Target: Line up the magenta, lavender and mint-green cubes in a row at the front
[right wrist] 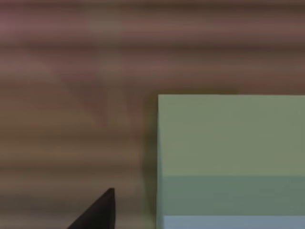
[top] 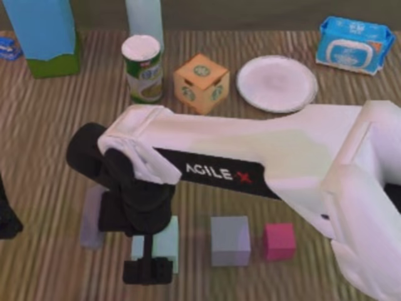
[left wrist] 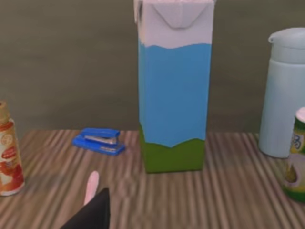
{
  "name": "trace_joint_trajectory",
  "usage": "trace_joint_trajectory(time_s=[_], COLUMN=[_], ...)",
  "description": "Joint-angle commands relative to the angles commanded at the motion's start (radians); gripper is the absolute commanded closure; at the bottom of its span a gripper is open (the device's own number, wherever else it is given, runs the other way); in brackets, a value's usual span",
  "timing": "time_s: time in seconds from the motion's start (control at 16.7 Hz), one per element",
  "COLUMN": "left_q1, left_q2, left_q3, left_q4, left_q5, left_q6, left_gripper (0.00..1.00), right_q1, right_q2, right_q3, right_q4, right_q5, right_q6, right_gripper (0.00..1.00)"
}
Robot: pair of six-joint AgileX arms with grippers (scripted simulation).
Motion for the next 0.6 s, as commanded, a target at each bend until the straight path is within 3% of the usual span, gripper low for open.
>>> trace_joint_trajectory(time_s=[0.24,0.6], left_q1=[0.000,0.000], left_q2=[0.000,0.000], left_q3=[0.000,0.000], left_q4=[0.000,0.000], left_q5=[0.000,0.000], left_q6=[0.000,0.000], left_gripper=[0.00,0.00], right_q1=[-0.001,0.006], right_q2=[-0.005,-0.038], right_q3=[0.040,0.201], right_q4=[-0.042,-0.241], right_q5=[0.000,0.000], right_q6=[0.001,-0.002], right_gripper=[0.00,0.00])
